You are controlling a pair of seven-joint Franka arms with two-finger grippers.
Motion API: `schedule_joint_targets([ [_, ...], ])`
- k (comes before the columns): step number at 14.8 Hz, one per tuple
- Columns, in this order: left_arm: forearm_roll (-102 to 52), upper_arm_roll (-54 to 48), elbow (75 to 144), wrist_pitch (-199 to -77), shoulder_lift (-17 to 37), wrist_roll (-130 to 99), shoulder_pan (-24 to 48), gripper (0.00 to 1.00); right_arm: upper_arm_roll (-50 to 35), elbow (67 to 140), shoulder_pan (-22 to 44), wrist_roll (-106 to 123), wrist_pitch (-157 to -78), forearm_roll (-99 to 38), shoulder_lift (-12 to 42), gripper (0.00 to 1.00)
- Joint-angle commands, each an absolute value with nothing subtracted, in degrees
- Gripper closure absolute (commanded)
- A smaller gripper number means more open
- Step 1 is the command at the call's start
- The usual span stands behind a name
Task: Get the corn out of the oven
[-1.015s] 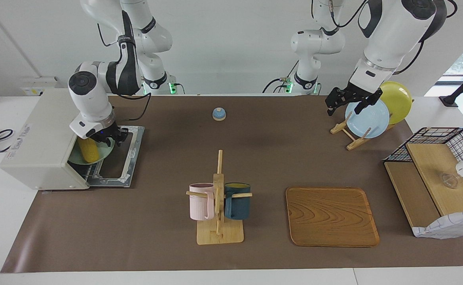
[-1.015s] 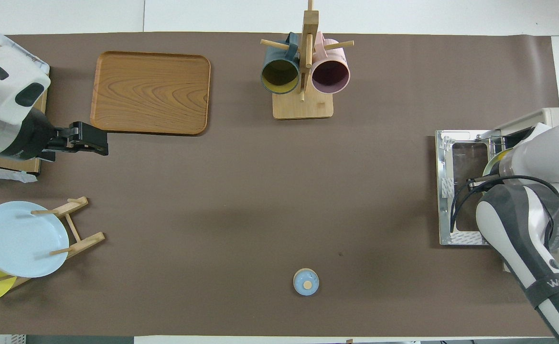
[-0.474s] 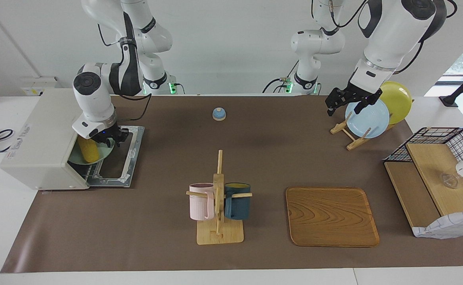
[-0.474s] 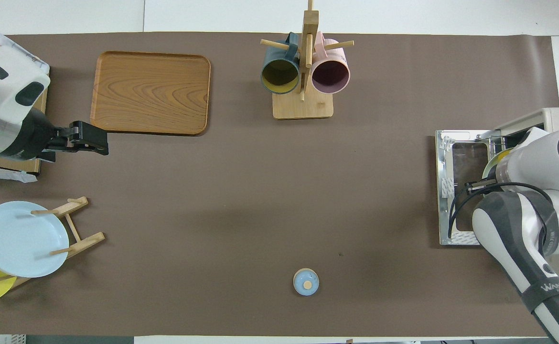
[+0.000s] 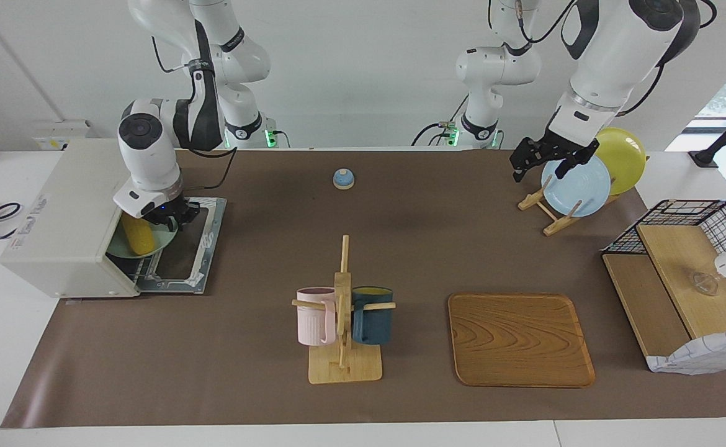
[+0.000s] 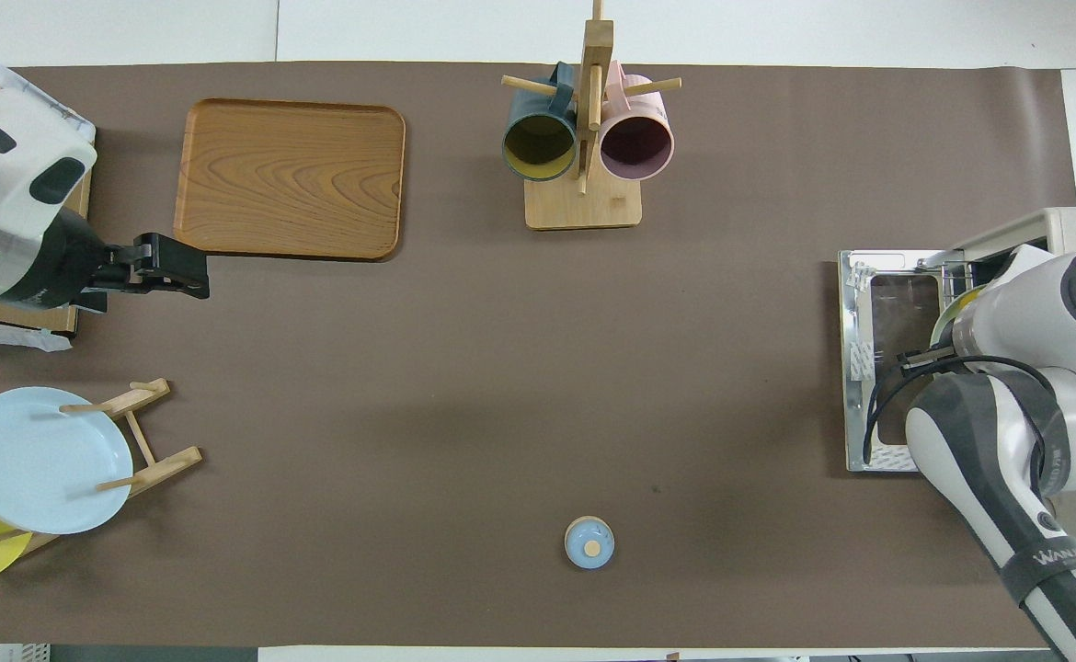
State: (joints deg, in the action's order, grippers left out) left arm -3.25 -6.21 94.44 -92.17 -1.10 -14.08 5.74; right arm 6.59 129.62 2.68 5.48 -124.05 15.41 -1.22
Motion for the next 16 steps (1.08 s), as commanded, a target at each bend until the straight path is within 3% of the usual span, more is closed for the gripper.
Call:
schedule_joint_targets([
  [1,-4.04,-6.15,97.30,-93.08,-3.34,-14.85,5.89,0.00,5.98,130.70,2.90,6.94,-124.37,17.14,-2.81,1.00],
  [5,-4.04,-6.24,97.29,-91.85,-3.51,-14.85,5.89,0.00,5.89,124.13,8.51,6.24,-117.10,17.14,-0.98,1.00],
  [10,-4.04,-6.24,97.03,-91.23,-3.52,-14.85,5.89,0.00,5.98,116.55,20.55,-3.42,-106.62,17.05,0.61,1.00],
  [14,-4.13,-6.33,97.03,-91.23,-3.52,-14.85,5.89,0.00,5.89,114.44,27.05,-11.74,-105.03,16.35,1.58,1.00],
  [16,-4.13,-6.33,96.86,-91.14,-3.43,-14.94,5.89,0.00,5.80,111.11,31.09,-18.86,-104.59,14.69,5.00,1.00],
])
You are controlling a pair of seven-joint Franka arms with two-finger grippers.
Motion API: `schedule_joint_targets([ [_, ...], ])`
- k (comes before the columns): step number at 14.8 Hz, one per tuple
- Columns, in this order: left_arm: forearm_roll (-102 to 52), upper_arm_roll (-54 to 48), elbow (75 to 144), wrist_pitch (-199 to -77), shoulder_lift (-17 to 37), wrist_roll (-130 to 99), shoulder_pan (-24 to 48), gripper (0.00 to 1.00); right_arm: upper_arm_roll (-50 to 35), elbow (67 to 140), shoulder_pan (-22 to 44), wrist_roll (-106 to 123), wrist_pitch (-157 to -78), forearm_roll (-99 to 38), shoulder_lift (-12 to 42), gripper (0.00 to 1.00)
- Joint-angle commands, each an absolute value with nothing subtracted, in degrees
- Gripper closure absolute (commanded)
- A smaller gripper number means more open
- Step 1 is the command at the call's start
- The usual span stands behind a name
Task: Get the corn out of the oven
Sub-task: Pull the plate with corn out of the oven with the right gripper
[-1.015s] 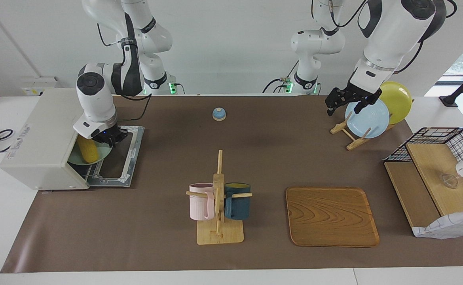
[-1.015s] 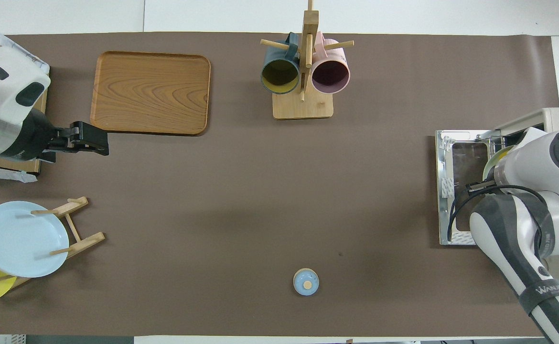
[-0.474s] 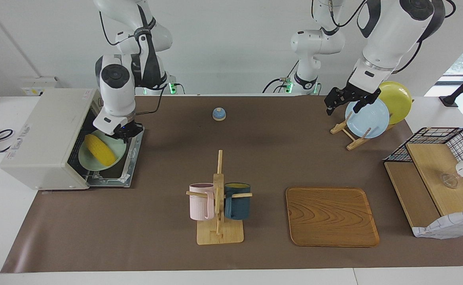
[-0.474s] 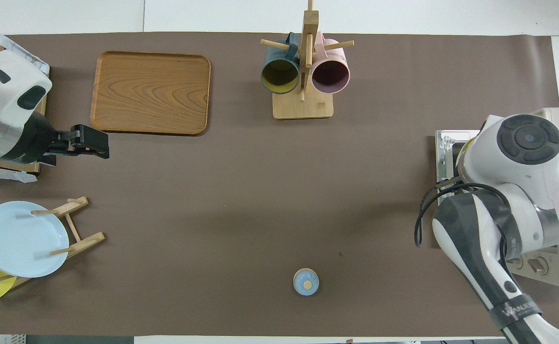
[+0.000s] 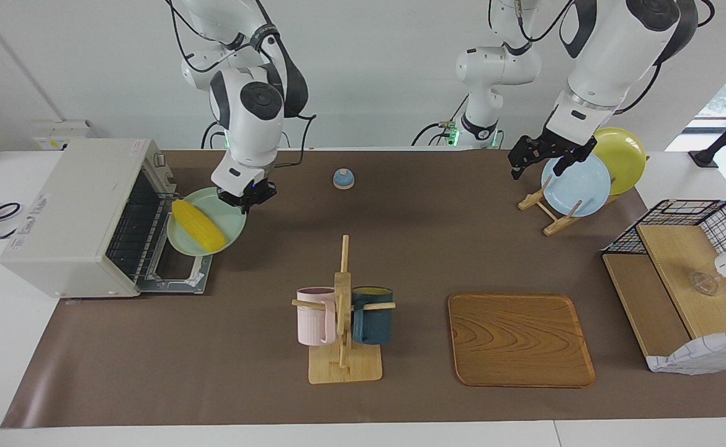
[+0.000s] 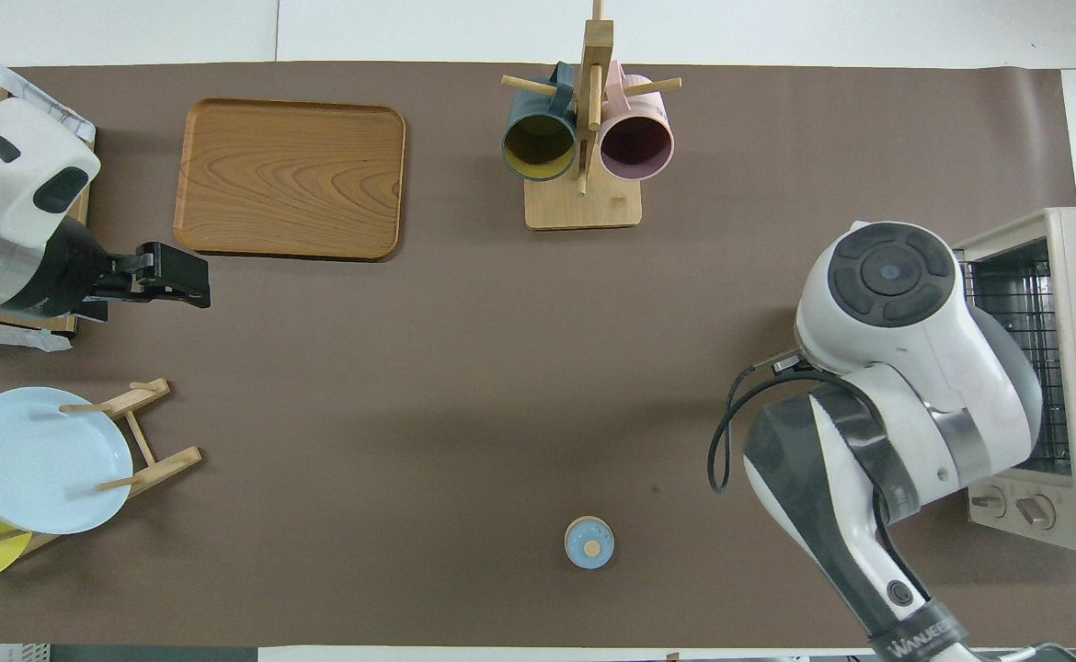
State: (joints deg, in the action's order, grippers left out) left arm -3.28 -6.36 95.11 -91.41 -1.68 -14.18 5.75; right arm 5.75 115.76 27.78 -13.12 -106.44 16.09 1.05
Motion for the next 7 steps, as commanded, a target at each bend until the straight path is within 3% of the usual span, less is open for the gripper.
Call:
schedule_joint_targets([
  [1,-4.13,-6.33,96.94,-91.23,-3.43,-14.94,5.89,0.00,5.80,108.83,32.85,-21.68,-104.07,12.07,6.66,1.00],
  [7,-4.13,-6.33,96.94,-91.23,-3.51,-14.94,5.89,0.00,5.63,83.26,43.85,-41.38,-95.45,7.73,27.57,1.00],
])
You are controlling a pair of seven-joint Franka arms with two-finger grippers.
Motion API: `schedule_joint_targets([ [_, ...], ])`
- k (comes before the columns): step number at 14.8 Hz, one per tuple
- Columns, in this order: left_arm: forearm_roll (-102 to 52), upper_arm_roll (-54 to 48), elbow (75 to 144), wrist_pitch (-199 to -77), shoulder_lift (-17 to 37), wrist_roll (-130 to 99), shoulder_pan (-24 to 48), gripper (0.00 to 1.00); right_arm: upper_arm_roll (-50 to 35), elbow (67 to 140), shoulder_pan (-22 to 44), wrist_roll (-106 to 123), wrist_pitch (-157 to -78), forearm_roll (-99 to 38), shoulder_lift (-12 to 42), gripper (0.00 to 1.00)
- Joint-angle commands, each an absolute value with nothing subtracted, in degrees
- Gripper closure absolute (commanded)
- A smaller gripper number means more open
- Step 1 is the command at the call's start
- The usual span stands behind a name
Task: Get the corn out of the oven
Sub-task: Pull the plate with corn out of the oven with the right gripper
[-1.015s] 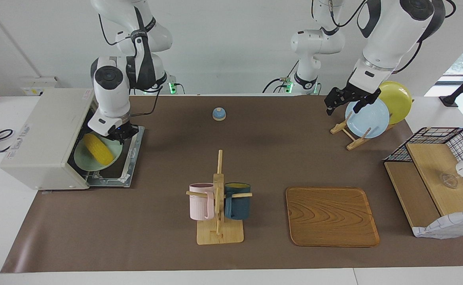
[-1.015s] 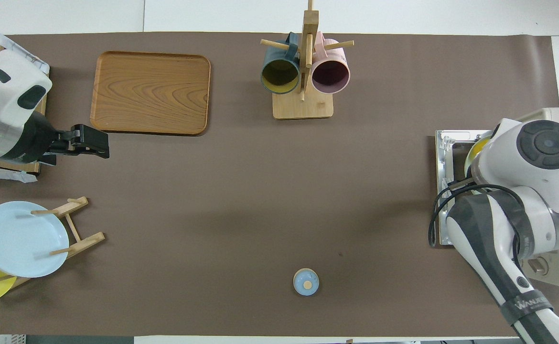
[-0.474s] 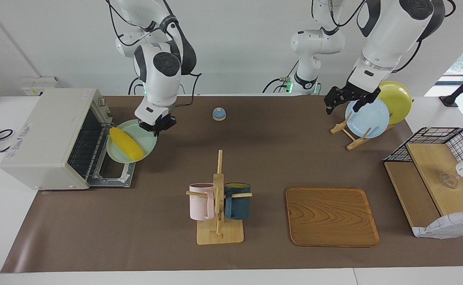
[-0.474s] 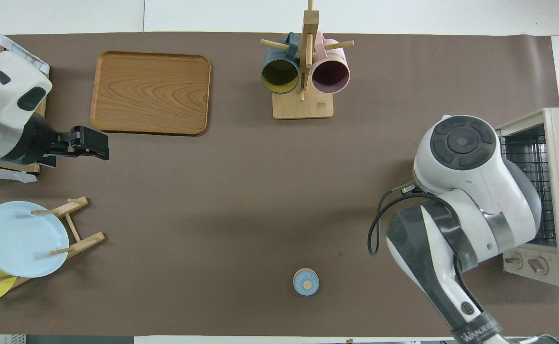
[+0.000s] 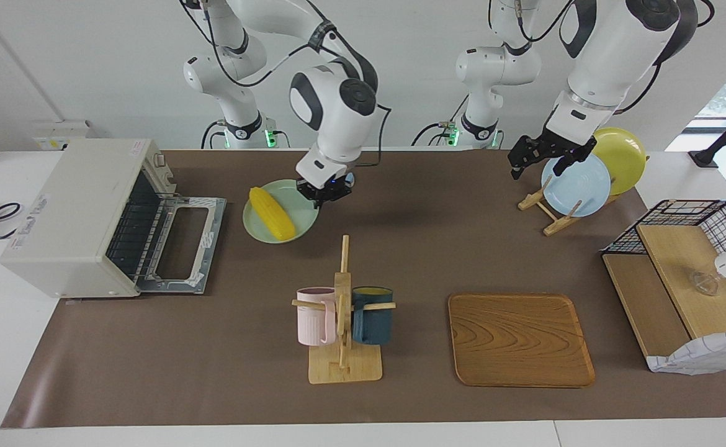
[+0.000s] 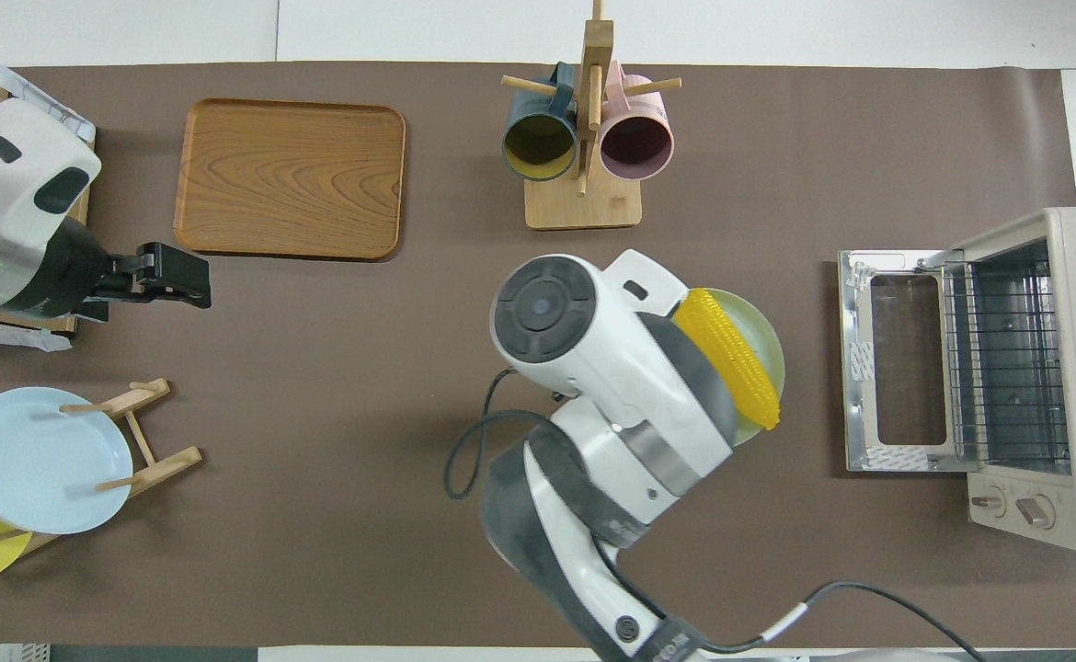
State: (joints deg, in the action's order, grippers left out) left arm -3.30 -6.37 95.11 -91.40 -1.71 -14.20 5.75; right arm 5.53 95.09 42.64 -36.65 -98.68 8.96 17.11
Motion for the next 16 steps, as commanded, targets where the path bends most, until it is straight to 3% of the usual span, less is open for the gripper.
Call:
schedule_joint_targets([
  [1,-4.13,-6.33,97.03,-91.32,-3.52,-14.94,5.89,0.00,4.41,81.93,44.99,-43.31,-96.23,7.65,29.34,1.00],
  [7,-4.13,-6.24,97.21,-91.41,-3.60,-14.94,5.80,0.00,-0.44,83.75,46.31,-51.76,-108.26,2.38,30.14,1.00],
  [10,-4.13,-6.24,97.21,-91.49,-3.60,-14.94,5.63,0.00,-0.53,84.90,48.69,-56.51,-113.36,1.76,33.04,1.00],
  [13,-4.13,-6.24,97.21,-91.58,-3.60,-14.94,5.63,0.00,-0.53,85.34,48.34,-57.04,-113.29,1.24,33.05,1.00],
  [14,-4.13,-6.24,97.29,-91.58,-3.60,-15.03,5.63,0.00,-0.53,85.25,48.25,-57.13,-113.38,0.88,33.05,0.91],
  [15,-4.13,-6.24,97.29,-91.58,-3.60,-15.03,5.63,0.00,-0.53,85.25,48.77,-56.78,-113.99,1.05,32.96,0.51],
  [16,-4.13,-6.24,97.21,-91.50,-3.60,-15.03,5.63,0.00,-0.53,85.17,48.69,-55.99,-114.17,1.58,32.87,0.33],
])
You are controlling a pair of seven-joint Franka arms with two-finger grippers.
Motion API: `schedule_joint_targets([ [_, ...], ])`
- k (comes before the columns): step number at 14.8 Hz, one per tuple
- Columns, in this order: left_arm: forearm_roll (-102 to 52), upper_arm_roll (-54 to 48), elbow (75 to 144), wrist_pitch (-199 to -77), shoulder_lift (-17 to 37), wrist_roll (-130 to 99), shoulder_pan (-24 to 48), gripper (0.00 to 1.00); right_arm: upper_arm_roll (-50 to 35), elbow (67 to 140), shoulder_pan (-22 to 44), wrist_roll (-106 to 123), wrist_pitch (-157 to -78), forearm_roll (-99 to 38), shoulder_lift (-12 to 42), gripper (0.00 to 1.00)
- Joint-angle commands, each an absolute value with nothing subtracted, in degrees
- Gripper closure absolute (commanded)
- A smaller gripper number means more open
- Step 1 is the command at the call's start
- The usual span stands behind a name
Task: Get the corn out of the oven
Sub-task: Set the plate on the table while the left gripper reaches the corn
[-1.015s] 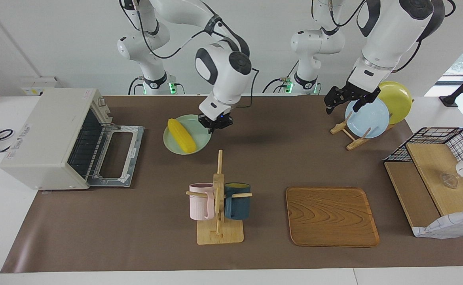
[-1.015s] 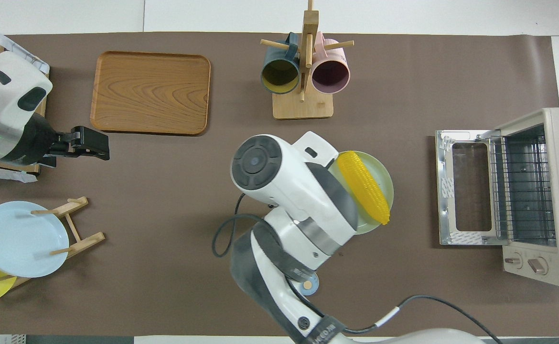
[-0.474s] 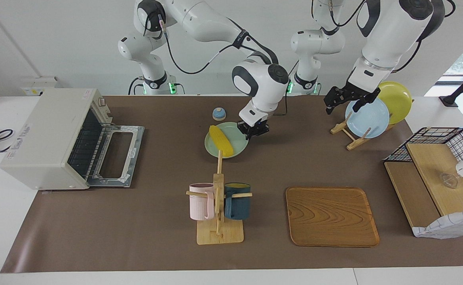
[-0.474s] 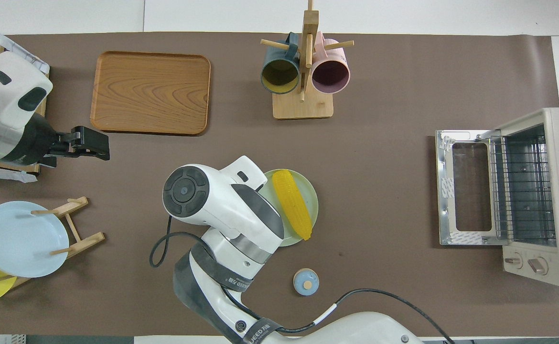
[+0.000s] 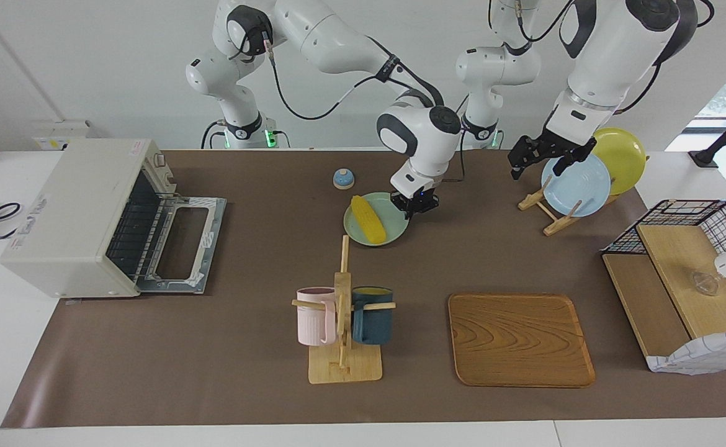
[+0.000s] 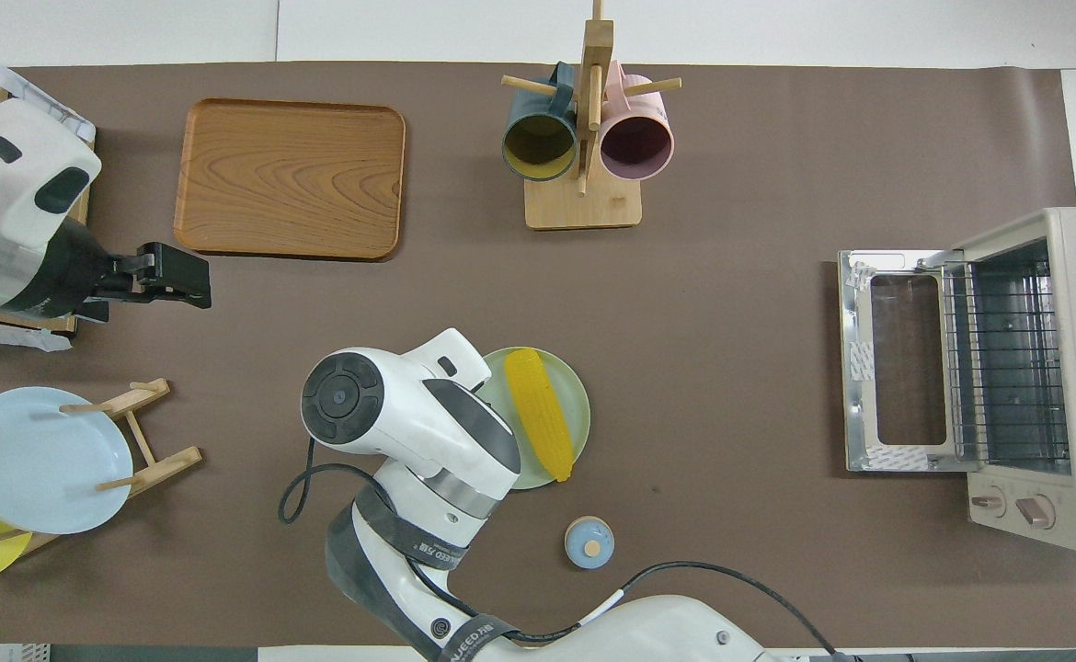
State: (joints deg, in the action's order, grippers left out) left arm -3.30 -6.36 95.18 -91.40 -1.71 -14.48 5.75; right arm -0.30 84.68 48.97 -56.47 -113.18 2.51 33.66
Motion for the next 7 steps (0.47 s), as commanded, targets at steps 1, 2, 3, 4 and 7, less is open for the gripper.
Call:
schedule_joint_targets([
  [1,-4.13,-6.24,97.21,-91.49,-3.60,-15.03,5.63,0.00,-0.53,84.99,48.87,-55.55,-114.17,1.67,32.61,0.31],
  [2,-4.13,-6.24,97.21,-91.49,-3.60,-15.03,5.54,0.00,-0.53,84.73,48.35,-54.24,-113.56,1.67,32.00,0.31],
  [3,-4.13,-6.24,97.21,-91.58,-3.60,-15.03,5.54,0.00,-0.44,84.47,47.90,-51.71,-111.73,1.84,29.90,0.31],
  [4,-4.13,-6.24,97.29,-91.58,-3.60,-15.03,5.54,0.00,-0.09,84.29,47.47,-47.76,-108.75,2.72,28.40,0.31],
  [7,-4.57,-6.33,97.21,-91.67,-3.60,-15.29,5.45,0.00,0.18,85.52,42.29,-38.61,-102.42,4.92,23.57,0.31],
])
